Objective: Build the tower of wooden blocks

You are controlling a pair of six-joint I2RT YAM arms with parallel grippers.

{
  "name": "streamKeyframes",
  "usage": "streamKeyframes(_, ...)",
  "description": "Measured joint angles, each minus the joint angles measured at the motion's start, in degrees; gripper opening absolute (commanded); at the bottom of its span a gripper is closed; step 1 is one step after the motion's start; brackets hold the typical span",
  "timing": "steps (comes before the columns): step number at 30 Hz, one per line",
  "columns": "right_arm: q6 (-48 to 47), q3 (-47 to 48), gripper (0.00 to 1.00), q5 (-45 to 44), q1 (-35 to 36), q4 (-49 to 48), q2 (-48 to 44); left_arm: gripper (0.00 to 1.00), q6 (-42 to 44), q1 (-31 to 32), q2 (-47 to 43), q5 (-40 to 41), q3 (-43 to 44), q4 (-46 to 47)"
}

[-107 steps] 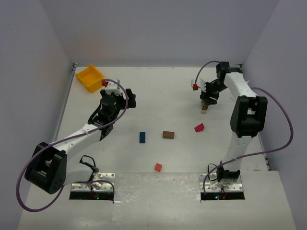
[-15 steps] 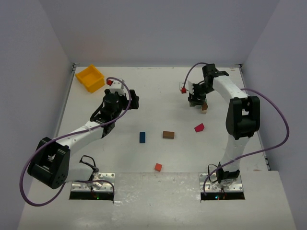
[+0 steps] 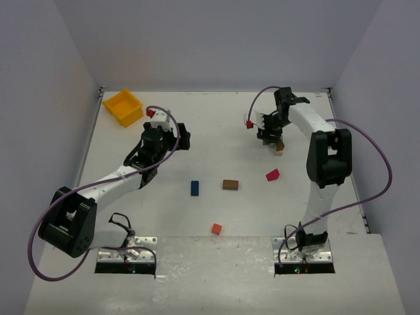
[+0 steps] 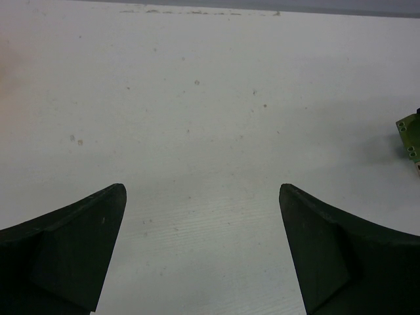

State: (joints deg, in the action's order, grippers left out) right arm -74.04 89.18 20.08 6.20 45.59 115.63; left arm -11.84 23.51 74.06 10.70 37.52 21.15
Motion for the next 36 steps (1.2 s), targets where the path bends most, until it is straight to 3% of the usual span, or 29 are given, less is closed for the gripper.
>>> streamKeyframes(36,1.6,1.4,0.38,-4.9,-1.3,-0.5,0.5,1.00,0.0,0.0,0.3,-0.6,0.7,-0.1)
